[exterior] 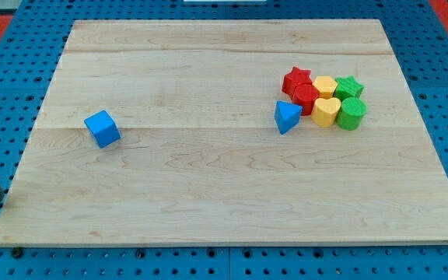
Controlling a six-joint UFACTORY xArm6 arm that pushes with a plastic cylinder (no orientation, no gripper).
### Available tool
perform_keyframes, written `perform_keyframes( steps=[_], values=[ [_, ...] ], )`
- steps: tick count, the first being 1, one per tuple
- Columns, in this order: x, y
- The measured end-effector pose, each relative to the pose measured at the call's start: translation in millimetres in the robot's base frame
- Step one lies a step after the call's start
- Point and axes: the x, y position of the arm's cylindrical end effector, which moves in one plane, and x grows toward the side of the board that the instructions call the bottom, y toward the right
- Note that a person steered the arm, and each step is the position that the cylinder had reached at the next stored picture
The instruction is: Push the blue cube closer to the blue triangle
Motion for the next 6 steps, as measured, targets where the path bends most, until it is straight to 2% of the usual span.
perform_keyframes(
  steps=[1, 2, 5, 6],
  values=[
    [-11.0, 0.4],
    [-55.2, 9.2],
    [-166.5, 281.7],
    [-153.2, 243.7]
  ],
)
